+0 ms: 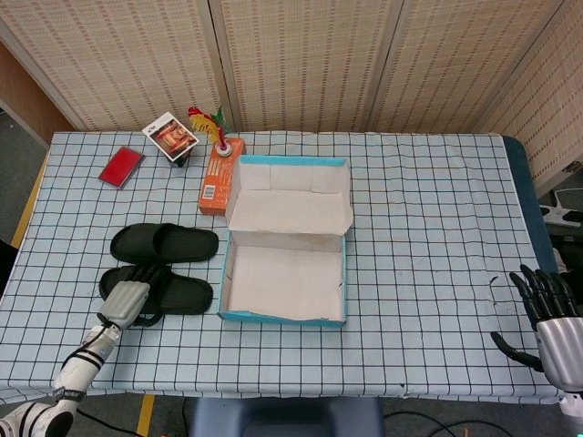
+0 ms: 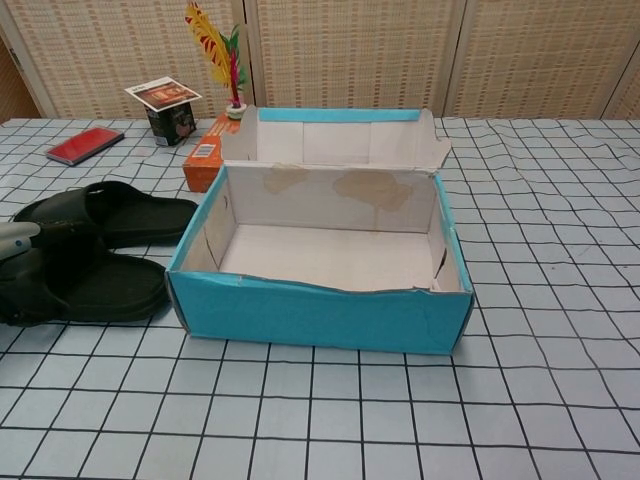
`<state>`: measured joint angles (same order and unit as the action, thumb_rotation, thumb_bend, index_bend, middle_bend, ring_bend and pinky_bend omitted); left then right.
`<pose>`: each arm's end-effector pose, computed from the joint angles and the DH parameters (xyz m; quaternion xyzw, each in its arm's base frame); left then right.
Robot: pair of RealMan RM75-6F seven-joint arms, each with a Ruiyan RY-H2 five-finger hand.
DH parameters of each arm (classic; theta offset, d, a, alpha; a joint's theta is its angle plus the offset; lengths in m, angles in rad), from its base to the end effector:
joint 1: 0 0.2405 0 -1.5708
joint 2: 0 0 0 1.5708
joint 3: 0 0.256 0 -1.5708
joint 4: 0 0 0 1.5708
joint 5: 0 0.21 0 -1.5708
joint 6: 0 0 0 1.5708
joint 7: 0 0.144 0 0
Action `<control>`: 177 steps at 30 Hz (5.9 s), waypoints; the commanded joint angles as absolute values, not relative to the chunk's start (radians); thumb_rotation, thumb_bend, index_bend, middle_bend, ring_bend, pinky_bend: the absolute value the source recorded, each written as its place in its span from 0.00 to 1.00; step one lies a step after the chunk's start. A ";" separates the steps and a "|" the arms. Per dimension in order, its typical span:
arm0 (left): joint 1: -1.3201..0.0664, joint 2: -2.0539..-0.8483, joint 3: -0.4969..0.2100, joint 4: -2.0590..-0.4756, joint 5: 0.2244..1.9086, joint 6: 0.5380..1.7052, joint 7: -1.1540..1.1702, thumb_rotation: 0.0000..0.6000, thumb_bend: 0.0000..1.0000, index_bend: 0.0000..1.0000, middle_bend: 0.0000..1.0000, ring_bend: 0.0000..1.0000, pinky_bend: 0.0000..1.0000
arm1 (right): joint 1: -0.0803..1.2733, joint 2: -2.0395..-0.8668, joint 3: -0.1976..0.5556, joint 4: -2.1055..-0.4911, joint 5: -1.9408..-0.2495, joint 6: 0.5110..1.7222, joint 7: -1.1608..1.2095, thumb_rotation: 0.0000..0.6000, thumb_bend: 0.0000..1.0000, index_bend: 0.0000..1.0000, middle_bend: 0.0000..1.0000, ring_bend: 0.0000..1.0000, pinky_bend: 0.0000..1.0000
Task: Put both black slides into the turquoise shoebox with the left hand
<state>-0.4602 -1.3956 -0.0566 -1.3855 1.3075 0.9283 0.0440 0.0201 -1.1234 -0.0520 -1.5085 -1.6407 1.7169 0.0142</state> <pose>-0.2871 0.2844 0.0251 -0.7116 -0.4639 -0.2879 0.4422 -0.3147 -0.1384 0.1750 0.6138 -0.3158 0.4113 0.5952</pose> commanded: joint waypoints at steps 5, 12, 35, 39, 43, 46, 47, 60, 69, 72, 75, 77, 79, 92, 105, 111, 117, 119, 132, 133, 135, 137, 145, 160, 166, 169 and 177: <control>-0.434 -1.439 -0.065 -1.332 1.291 1.024 0.124 1.00 0.31 0.00 0.00 0.01 0.21 | 0.018 -1.119 -0.049 -1.512 -1.650 1.696 0.018 0.80 0.16 0.00 0.00 0.00 0.00; -0.416 -1.460 -0.057 -1.282 1.291 1.049 0.118 1.00 0.39 0.28 0.25 0.29 0.46 | 0.012 -1.117 -0.044 -1.516 -1.662 1.689 0.019 0.80 0.16 0.00 0.00 0.00 0.00; -0.360 -1.449 -0.077 -1.267 1.436 1.317 0.117 1.00 0.78 0.80 0.81 0.67 0.74 | 0.002 -1.122 -0.030 -1.516 -1.679 1.661 0.009 0.80 0.16 0.00 0.00 0.00 0.00; -0.357 -1.407 -0.089 -1.327 1.464 1.364 0.151 1.00 0.80 0.80 0.81 0.67 0.74 | 0.004 -1.126 -0.030 -1.516 -1.681 1.649 0.003 0.80 0.16 0.00 0.00 0.00 0.00; -0.370 -1.349 -0.105 -1.438 1.489 1.381 0.202 1.00 0.80 0.80 0.81 0.67 0.74 | 0.005 -1.129 -0.032 -1.517 -1.687 1.642 -0.001 0.80 0.16 0.00 0.00 0.00 0.00; -0.392 -1.303 -0.118 -1.552 1.513 1.375 0.248 1.00 0.80 0.80 0.81 0.67 0.74 | 0.006 -1.130 -0.033 -1.517 -1.693 1.639 -0.001 0.80 0.16 0.00 0.00 0.00 0.00; -0.400 -1.292 -0.122 -1.587 1.522 1.371 0.269 1.00 0.80 0.80 0.81 0.67 0.74 | 0.006 -1.129 -0.034 -1.518 -1.695 1.639 0.000 0.80 0.16 0.00 0.00 0.00 0.00; -0.637 -1.367 -0.237 -1.849 1.462 1.132 0.613 1.00 0.80 0.80 0.81 0.67 0.74 | 0.000 -1.115 -0.032 -1.519 -1.706 1.651 0.034 0.80 0.16 0.00 0.00 0.00 0.00; -0.759 -1.509 -0.266 -1.794 1.310 1.028 0.723 1.00 0.80 0.80 0.81 0.67 0.74 | 0.004 -1.110 -0.029 -1.513 -1.698 1.635 0.056 0.80 0.16 0.00 0.00 0.00 0.00; -0.793 -1.545 -0.276 -1.773 1.220 1.000 0.762 1.00 0.80 0.80 0.81 0.67 0.74 | 0.005 -1.109 -0.031 -1.513 -1.700 1.630 0.061 0.79 0.16 0.00 0.00 0.00 0.00; -0.828 -1.563 -0.300 -1.770 1.094 0.965 0.778 1.00 0.80 0.80 0.81 0.67 0.74 | 0.005 -1.107 -0.031 -1.512 -1.700 1.628 0.066 0.79 0.16 0.00 0.00 0.00 0.00; -0.854 -1.569 -0.317 -1.765 1.021 0.943 0.773 1.00 0.80 0.80 0.81 0.67 0.75 | 0.005 -1.107 -0.032 -1.512 -1.700 1.626 0.068 0.79 0.16 0.00 0.00 0.00 0.00; -0.873 -1.568 -0.328 -1.761 0.975 0.926 0.757 1.00 0.80 0.80 0.81 0.68 0.75 | 0.005 -1.105 -0.032 -1.512 -1.701 1.625 0.070 0.79 0.16 0.00 0.00 0.00 0.00; -0.984 -1.592 -0.326 -1.662 0.805 0.875 0.680 1.00 0.80 0.80 0.81 0.69 0.76 | 0.004 -1.106 -0.032 -1.513 -1.703 1.623 0.069 0.79 0.16 0.00 0.00 0.00 0.00; -1.061 -1.650 -0.277 -1.529 0.642 0.869 0.668 1.00 0.81 0.80 0.81 0.69 0.77 | 0.005 -1.106 -0.037 -1.511 -1.710 1.617 0.070 0.79 0.16 0.00 0.00 0.00 0.00; -1.077 -1.676 -0.239 -1.471 0.624 0.879 0.673 1.00 0.81 0.80 0.81 0.69 0.77 | 0.007 -1.106 -0.039 -1.513 -1.713 1.611 0.069 0.80 0.16 0.00 0.00 0.00 0.00; -1.090 -1.723 -0.219 -1.376 0.587 0.839 0.647 1.00 0.81 0.80 0.82 0.70 0.78 | 0.007 -1.104 -0.039 -1.517 -1.710 1.607 0.067 0.80 0.16 0.00 0.00 0.00 0.00; -1.090 -1.733 -0.213 -1.357 0.586 0.828 0.636 1.00 0.81 0.79 0.82 0.70 0.78 | 0.005 -1.102 -0.038 -1.518 -1.708 1.610 0.069 0.79 0.16 0.00 0.00 0.00 0.00; -1.040 -1.733 -0.208 -1.390 0.830 0.893 0.480 1.00 0.54 0.26 0.52 0.52 0.65 | 0.006 -1.100 -0.039 -1.518 -1.711 1.608 0.076 0.79 0.16 0.00 0.00 0.00 0.00; -1.035 -1.729 -0.207 -1.398 0.851 0.899 0.468 1.00 0.52 0.20 0.47 0.47 0.65 | 0.007 -1.101 -0.040 -1.518 -1.712 1.607 0.074 0.79 0.16 0.00 0.00 0.00 0.00; -1.027 -1.717 -0.210 -1.420 0.885 0.905 0.443 1.00 0.49 0.11 0.38 0.41 0.63 | 0.007 -1.101 -0.042 -1.519 -1.716 1.607 0.072 0.80 0.16 0.00 0.00 0.00 0.00; -1.023 -1.705 -0.209 -1.435 0.903 0.909 0.440 1.00 0.47 0.04 0.31 0.37 0.61 | 0.006 -1.101 -0.043 -1.520 -1.719 1.609 0.071 0.79 0.16 0.00 0.00 0.00 0.00; -1.028 -1.651 -0.215 -1.497 0.850 0.877 0.468 1.00 0.44 0.00 0.02 0.07 0.43 | 0.004 -1.099 -0.043 -1.522 -1.722 1.615 0.071 0.80 0.16 0.00 0.00 0.00 0.00; -1.044 -1.612 -0.200 -1.508 0.816 0.809 0.437 1.00 0.43 0.00 0.00 0.00 0.02 | 0.004 -1.095 -0.042 -1.522 -1.723 1.617 0.077 0.80 0.16 0.00 0.00 0.00 0.00; -1.029 -1.617 -0.211 -1.497 0.879 0.843 0.384 1.00 0.33 0.00 0.00 0.00 0.00 | 0.004 -1.094 -0.044 -1.525 -1.724 1.616 0.074 0.79 0.16 0.00 0.00 0.00 0.00; -1.019 -1.620 -0.212 -1.488 0.904 0.859 0.364 1.00 0.33 0.00 0.00 0.00 0.00 | 0.002 -1.093 -0.042 -1.525 -1.721 1.619 0.076 0.80 0.16 0.00 0.00 0.00 0.00; -0.983 -1.540 -0.240 -1.592 0.974 0.959 0.360 1.00 0.33 0.00 0.00 0.00 0.01 | 0.003 -1.094 -0.041 -1.522 -1.727 1.624 0.078 0.79 0.16 0.00 0.00 0.00 0.00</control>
